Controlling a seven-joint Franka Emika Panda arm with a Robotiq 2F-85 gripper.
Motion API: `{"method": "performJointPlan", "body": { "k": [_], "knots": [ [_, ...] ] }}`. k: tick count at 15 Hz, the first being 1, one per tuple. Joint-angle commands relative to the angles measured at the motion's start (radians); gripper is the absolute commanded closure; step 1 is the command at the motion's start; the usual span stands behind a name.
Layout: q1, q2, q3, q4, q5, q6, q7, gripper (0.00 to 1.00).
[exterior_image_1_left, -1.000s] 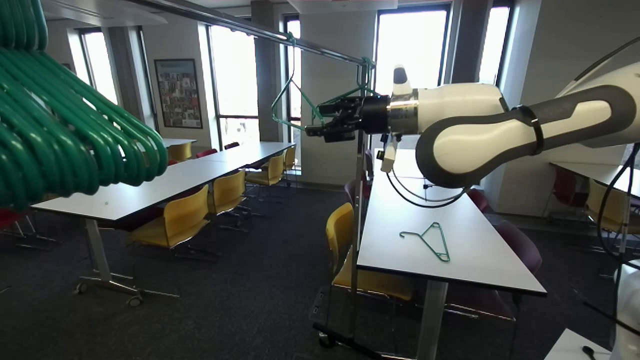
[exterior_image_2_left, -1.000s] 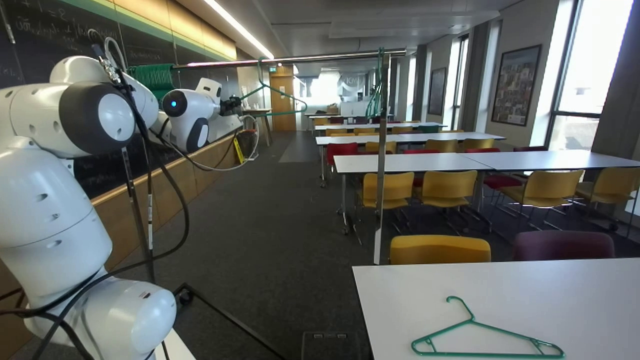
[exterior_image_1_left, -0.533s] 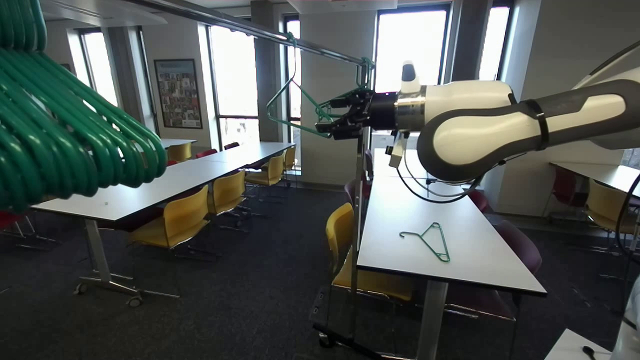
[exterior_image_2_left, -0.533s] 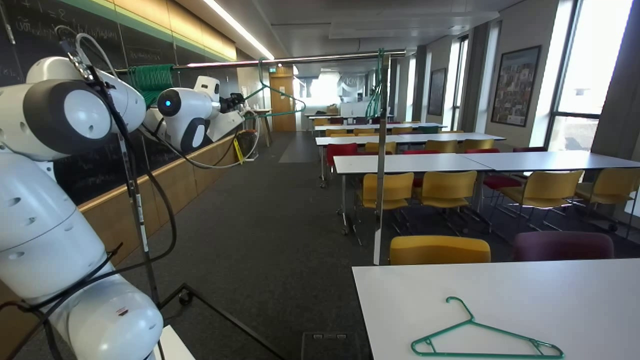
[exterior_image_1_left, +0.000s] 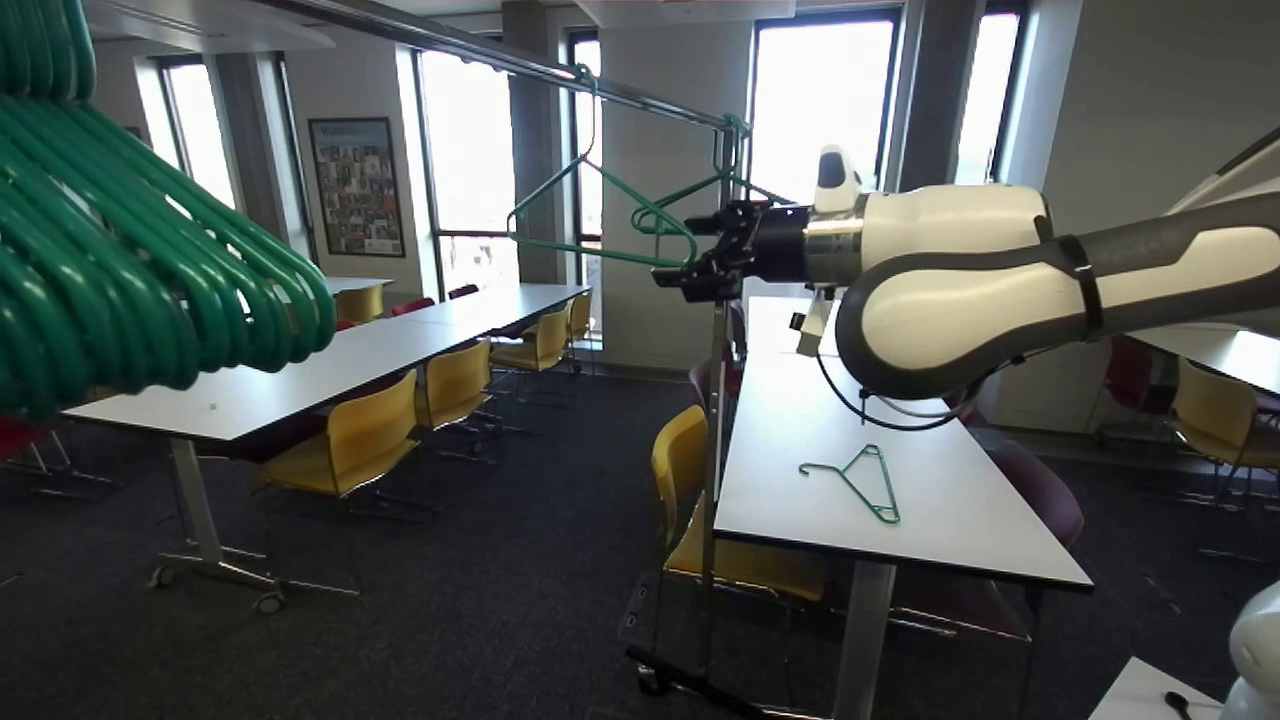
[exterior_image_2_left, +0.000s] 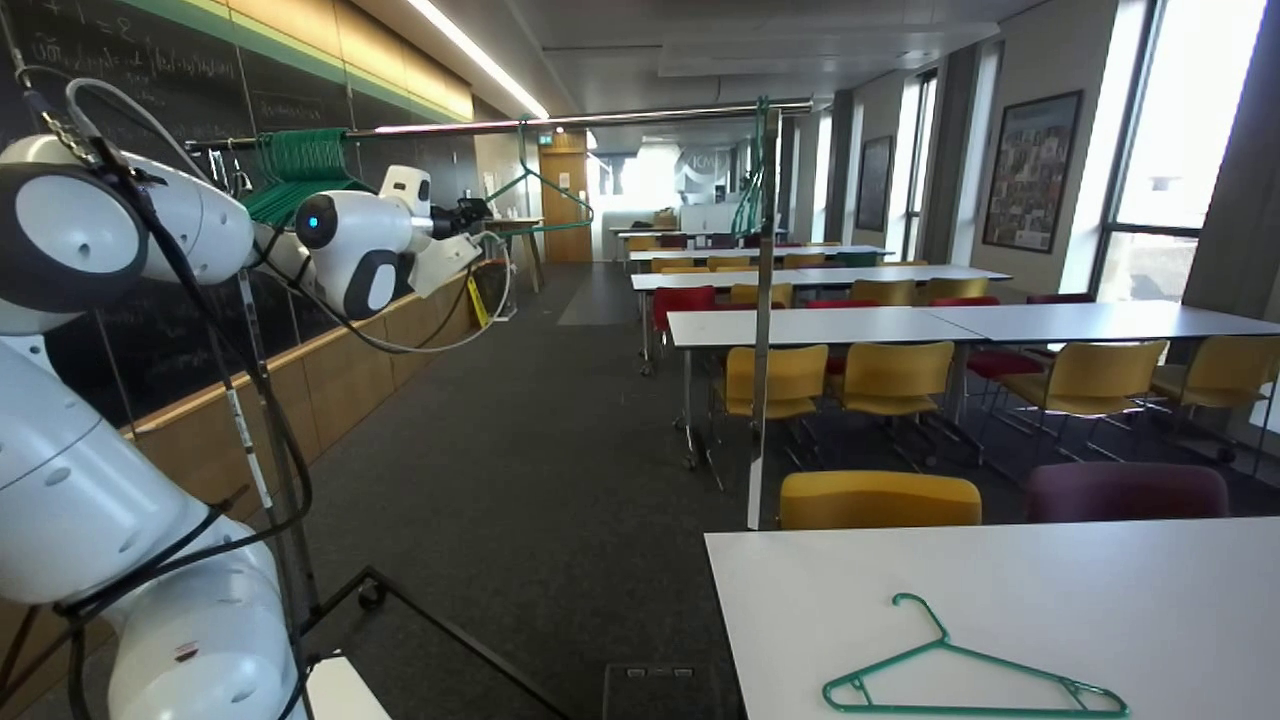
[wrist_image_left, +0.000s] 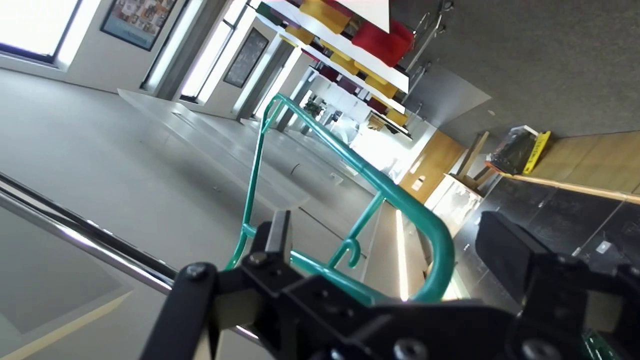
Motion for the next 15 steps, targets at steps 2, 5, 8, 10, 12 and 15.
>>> {"method": "performJointPlan", "body": {
  "k": [2, 5, 8, 10, 12, 15],
  "knots": [
    [-0.095, -0.107, 0.061, -0.012, 0.059, 0.0, 0.065, 0.0],
    [-0.093, -0.133, 0.043, -0.008, 0.07, 0.0, 0.145, 0.0],
    [-0.09, -0.159, 0.012, -0.012, 0.067, 0.0, 0.227, 0.0],
    [-0.048, -0.148, -0.038, -0.005, 0.052, 0.0, 0.297, 0.26],
    [-0.034, -0.15, -0.07, -0.008, 0.039, 0.0, 0.354, 0.4],
    [0.045, -0.103, -0.146, -0.004, 0.013, 0.0, 0.442, 0.63]
  ]
}}
